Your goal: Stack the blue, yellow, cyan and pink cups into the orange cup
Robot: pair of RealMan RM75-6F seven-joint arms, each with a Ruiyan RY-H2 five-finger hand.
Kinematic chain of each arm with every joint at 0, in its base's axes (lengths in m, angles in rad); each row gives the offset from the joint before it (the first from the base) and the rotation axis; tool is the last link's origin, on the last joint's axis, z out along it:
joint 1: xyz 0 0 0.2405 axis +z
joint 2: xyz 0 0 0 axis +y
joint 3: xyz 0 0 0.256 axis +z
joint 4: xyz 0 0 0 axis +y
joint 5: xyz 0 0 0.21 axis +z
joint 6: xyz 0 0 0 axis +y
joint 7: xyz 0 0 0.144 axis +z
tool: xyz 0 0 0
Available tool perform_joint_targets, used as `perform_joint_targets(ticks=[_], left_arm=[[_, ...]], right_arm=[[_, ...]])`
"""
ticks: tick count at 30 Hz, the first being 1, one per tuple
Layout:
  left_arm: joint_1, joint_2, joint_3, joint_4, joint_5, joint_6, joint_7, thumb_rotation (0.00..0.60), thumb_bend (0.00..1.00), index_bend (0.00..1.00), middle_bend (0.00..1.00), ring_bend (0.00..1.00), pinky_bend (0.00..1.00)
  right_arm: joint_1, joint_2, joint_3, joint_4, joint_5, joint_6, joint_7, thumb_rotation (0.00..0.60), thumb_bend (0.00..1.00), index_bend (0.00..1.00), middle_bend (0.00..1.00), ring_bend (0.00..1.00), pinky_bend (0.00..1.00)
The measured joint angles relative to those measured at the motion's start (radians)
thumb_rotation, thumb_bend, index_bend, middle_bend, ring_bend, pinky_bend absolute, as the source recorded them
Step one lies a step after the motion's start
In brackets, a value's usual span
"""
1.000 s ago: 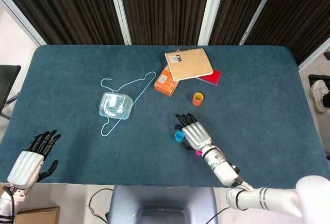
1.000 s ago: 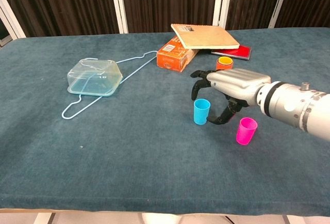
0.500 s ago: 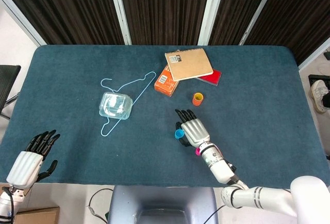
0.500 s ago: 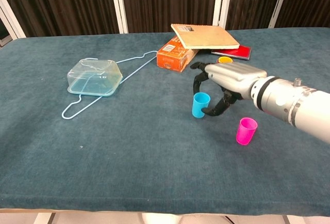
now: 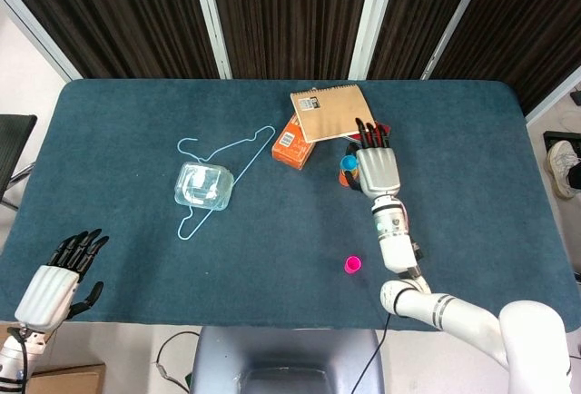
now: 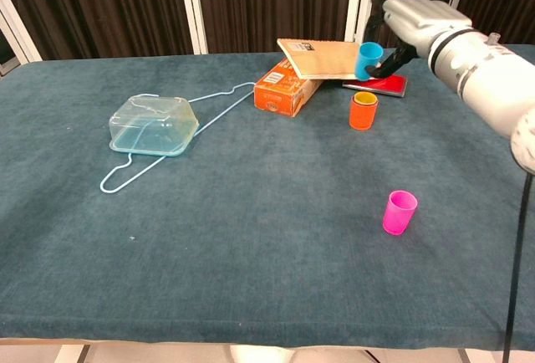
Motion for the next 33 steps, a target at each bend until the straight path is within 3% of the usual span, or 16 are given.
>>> perform_joint_targets(ticks=[16, 20, 24, 26, 29, 33], left_arm=[[-0.004, -0.004, -0.002, 0.0, -0.008, -0.008, 0.007, 0.6, 0.43, 0.0, 0.02, 0.04, 0.11], [-0.004, -0.003, -0.002, 0.001, -0.007, -0.007, 0.004, 0.6, 0.43, 0.0, 0.02, 0.04, 0.11], [-0.003, -0.003, -0.002, 0.001, -0.007, -0.005, 0.003, 0.6, 0.43, 0.0, 0.02, 0.04, 0.11], [-0.003, -0.002, -0.003, 0.001, -0.007, -0.004, 0.002, 0.6, 0.43, 0.0, 0.02, 0.04, 0.1], [-0.003, -0.002, -0.003, 0.002, -0.005, -0.001, -0.001, 0.6, 0.43, 0.0, 0.02, 0.04, 0.1], [-0.002, -0.002, -0.001, 0.002, -0.002, 0.001, -0.002, 0.6, 0.43, 0.0, 0.02, 0.04, 0.1]], right_arm=[[0.042, -0.057, 0.001, 0.132, 0.065, -0.084, -0.006, 0.6, 0.52, 0.6, 0.1, 0.0, 0.07], [0.043, -0.064, -0.005, 0.143, 0.075, -0.093, -0.016, 0.6, 0.52, 0.49, 0.1, 0.0, 0.07], [0.042, -0.058, -0.005, 0.13, 0.106, -0.123, -0.032, 0.6, 0.52, 0.19, 0.03, 0.0, 0.06], [0.039, -0.051, -0.004, 0.111, 0.112, -0.129, -0.029, 0.6, 0.52, 0.1, 0.0, 0.0, 0.05], [0.026, -0.026, -0.006, 0.055, 0.104, -0.13, -0.005, 0.6, 0.52, 0.05, 0.0, 0.0, 0.05], [-0.017, 0.043, -0.032, -0.094, 0.055, -0.115, 0.04, 0.6, 0.51, 0.07, 0.0, 0.0, 0.04]])
